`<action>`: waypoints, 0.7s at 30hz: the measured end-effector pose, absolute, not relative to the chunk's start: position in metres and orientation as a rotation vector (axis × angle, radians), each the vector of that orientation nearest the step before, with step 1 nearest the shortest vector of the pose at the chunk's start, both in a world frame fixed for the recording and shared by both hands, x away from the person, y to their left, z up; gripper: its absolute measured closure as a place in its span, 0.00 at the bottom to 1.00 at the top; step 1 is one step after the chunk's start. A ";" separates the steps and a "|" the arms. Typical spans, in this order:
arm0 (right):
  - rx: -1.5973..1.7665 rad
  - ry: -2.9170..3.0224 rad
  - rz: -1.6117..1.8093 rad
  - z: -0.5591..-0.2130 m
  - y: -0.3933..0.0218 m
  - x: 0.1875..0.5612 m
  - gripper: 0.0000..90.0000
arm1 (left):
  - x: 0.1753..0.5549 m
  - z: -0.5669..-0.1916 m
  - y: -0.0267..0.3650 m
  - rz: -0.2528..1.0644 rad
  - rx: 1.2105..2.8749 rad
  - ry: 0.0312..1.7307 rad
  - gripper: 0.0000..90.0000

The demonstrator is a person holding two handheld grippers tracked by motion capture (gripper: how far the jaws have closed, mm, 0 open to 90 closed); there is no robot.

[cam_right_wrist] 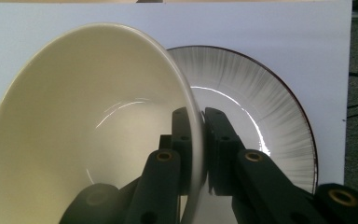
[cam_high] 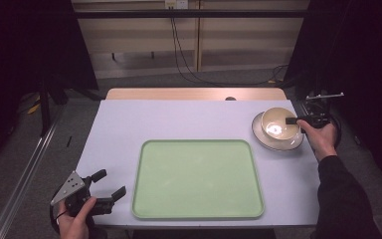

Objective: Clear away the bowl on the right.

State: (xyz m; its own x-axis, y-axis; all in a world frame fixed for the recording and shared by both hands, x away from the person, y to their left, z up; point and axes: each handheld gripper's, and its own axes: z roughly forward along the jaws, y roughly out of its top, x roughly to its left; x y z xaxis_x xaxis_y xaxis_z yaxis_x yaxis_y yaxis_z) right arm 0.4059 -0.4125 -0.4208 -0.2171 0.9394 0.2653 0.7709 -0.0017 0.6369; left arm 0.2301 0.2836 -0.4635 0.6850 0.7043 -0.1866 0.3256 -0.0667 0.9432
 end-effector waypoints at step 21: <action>1.699 2.048 1.152 -0.392 -0.416 0.393 0.93 | 0.230 -0.463 0.284 0.395 1.666 0.848 0.02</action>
